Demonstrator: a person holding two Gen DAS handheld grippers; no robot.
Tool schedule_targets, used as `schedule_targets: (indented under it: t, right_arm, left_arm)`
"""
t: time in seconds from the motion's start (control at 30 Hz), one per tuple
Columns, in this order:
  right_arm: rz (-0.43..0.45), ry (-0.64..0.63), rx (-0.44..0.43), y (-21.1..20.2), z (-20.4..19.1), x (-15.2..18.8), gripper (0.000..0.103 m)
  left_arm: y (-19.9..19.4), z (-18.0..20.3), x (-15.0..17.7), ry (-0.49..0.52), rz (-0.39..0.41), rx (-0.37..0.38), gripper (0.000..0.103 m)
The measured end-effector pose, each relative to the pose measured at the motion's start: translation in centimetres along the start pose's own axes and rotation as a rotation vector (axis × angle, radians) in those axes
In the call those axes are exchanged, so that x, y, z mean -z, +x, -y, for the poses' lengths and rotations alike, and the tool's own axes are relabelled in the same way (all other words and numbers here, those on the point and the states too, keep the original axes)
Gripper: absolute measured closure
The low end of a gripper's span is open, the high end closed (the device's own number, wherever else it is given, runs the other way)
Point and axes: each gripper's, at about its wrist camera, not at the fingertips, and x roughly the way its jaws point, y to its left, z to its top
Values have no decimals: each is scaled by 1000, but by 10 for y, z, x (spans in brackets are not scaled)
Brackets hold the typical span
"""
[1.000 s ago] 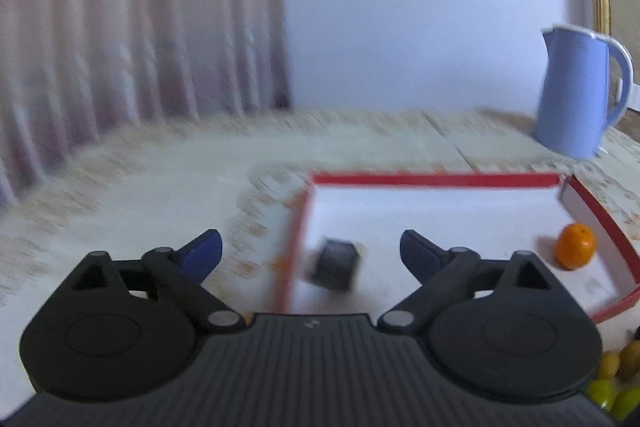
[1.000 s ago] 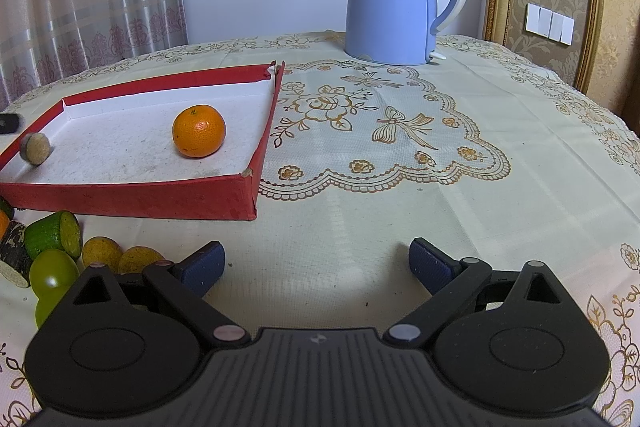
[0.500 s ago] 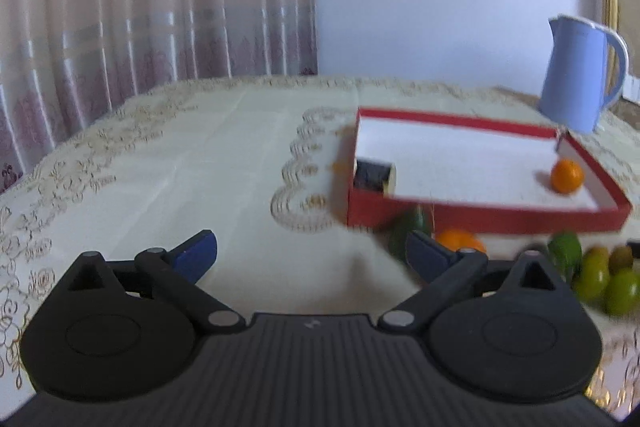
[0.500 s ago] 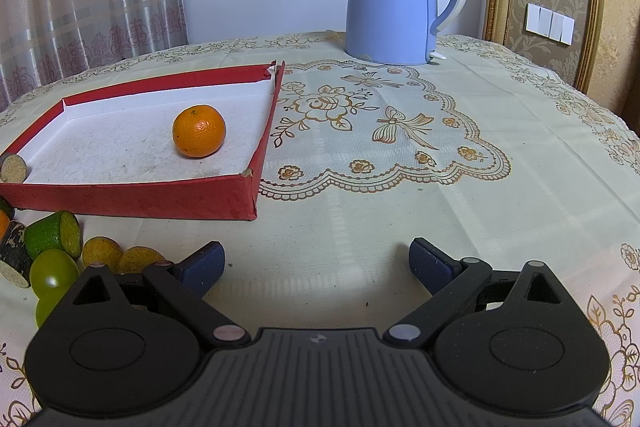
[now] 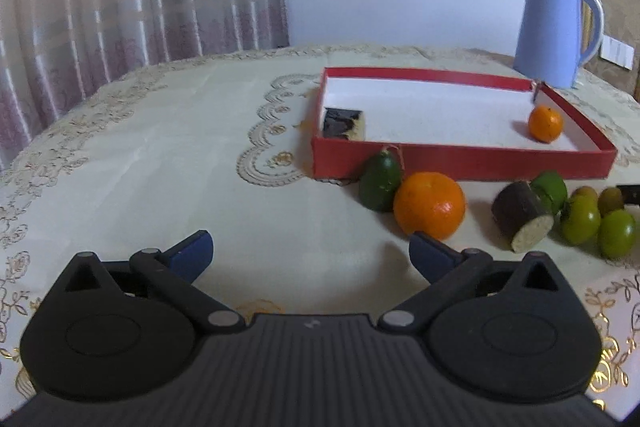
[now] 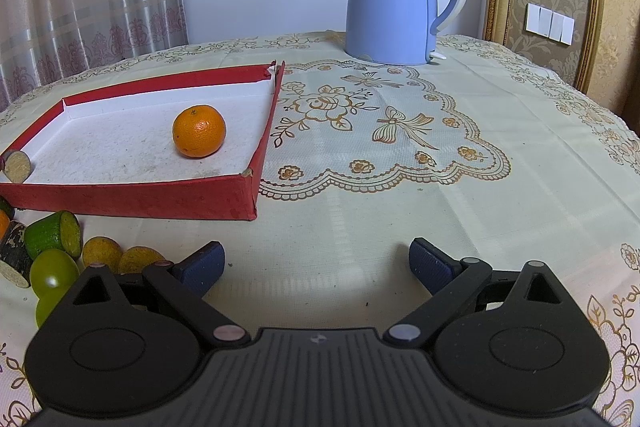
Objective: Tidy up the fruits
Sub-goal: 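Move the right gripper to the small yellow-green citrus and close on it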
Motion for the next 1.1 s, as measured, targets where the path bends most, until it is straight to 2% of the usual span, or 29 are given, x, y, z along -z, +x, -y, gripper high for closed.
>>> schedule_targets:
  t: [0.2, 0.4, 0.57, 0.7, 0.8, 0.87, 0.9, 1.1]
  right_arm:
    - [11, 17, -17, -1, 2, 0, 4]
    - [38, 76, -144, -17, 14, 4, 4]
    - [82, 17, -205, -36, 0, 0, 4]
    - [96, -64, -200, -39, -19, 2, 5]
    - [98, -116, -190, -38, -29, 5, 13]
    - [88, -114, -206, -37, -31, 4, 25]
    - [81, -115, -209, -35, -31, 4, 28]
    - [68, -144, -241, -31, -40, 4, 40]
  left_arm:
    - [2, 7, 2, 55, -13, -1, 0]
    - [5, 3, 1, 33, -27, 16, 0]
    - [7, -2, 0, 4, -39, 37, 0]
    - [8, -3, -1, -4, -42, 41, 0]
    - [8, -3, -1, -4, -43, 42, 0]
    - [8, -3, -1, -7, -44, 43, 0]
    - [8, -4, -1, -7, -44, 43, 0]
    - [8, -3, -1, -8, -44, 44, 0]
